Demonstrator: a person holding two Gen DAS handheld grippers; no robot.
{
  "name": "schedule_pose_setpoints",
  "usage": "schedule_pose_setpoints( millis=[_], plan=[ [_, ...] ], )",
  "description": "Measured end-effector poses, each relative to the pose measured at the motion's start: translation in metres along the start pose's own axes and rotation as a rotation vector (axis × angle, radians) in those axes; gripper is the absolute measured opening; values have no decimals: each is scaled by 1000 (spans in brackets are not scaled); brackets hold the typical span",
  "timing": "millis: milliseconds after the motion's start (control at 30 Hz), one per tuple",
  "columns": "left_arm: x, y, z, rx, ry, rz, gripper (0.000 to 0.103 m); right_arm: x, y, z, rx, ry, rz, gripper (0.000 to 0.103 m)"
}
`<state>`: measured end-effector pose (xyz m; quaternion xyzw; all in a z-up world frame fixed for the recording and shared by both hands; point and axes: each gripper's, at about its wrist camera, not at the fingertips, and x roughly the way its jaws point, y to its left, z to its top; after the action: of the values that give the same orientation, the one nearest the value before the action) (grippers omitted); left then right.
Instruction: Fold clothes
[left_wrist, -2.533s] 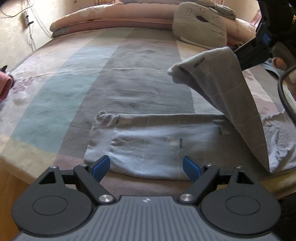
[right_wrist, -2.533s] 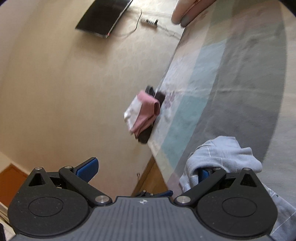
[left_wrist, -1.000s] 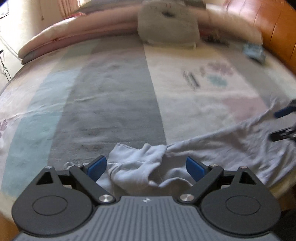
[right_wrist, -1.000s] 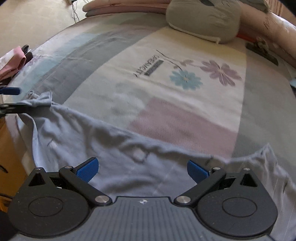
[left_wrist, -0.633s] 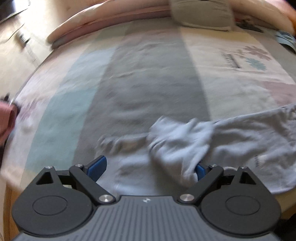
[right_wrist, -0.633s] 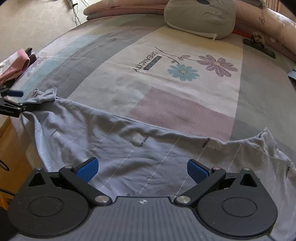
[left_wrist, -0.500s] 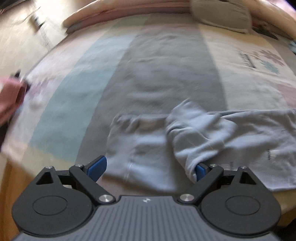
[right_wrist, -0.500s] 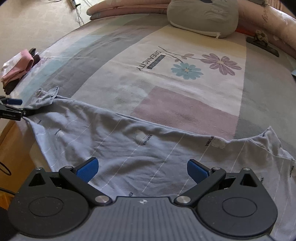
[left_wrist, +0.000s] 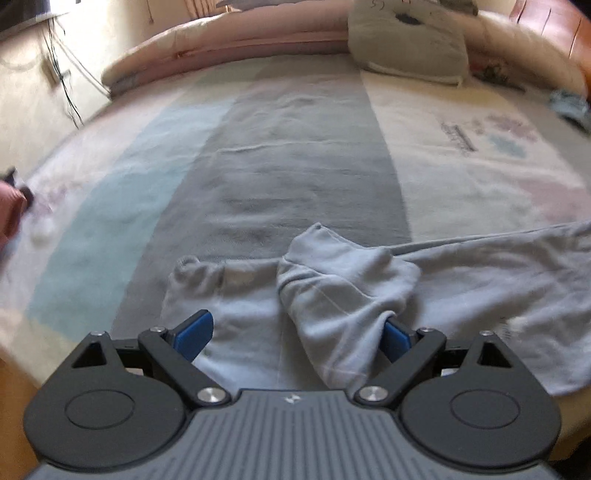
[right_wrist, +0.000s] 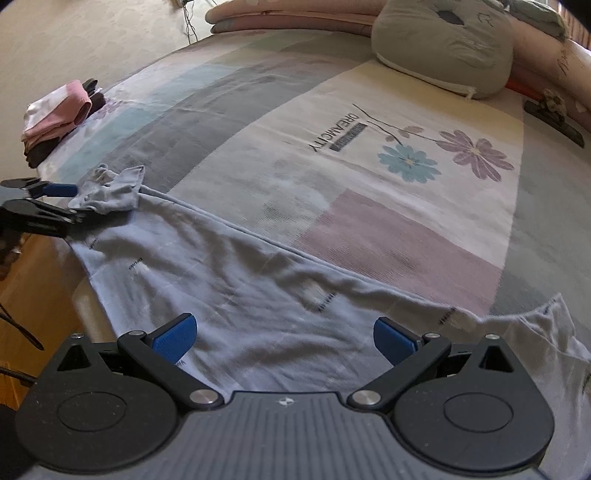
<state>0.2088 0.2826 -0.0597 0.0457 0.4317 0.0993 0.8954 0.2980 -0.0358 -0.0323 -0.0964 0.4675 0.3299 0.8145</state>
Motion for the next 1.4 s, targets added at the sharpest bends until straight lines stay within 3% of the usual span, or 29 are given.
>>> schedule_pose_setpoints(
  millis=[67,233,333,567,667,733,800,900,967,1167,1400],
  plan=[
    [-1,6,3,-34,-36,7,92,2,5,3,-8,-1,2,103],
    [-19,63,-15,-398,-117,-36,92,3,11,4,-14,4,11,103],
    [-24,85,-33,-512,-117,-28,92,7,13,7,-19,13,8,103],
    [-29,93,-62,-570,-100,-21,92,13,30,27,-94,-9,48,103],
    [-33,89,-65,-563,-112,-31,92,16,46,45,-174,-52,105,101],
    [-37,86,-65,-550,-122,-39,92,21,62,60,-255,-72,168,83],
    [-41,83,-66,-536,-136,-41,92,33,83,79,-342,-70,221,56],
    [-48,79,-69,-531,-157,-47,92,55,116,107,-447,-76,288,27],
    [-51,79,-73,-545,-166,-55,92,74,136,126,-475,-68,345,16],
    [-57,81,-88,-589,-173,-61,92,131,174,142,-518,-24,399,16],
    [-56,86,-92,-589,-165,-57,92,146,190,119,-623,-24,342,30]
  ],
)
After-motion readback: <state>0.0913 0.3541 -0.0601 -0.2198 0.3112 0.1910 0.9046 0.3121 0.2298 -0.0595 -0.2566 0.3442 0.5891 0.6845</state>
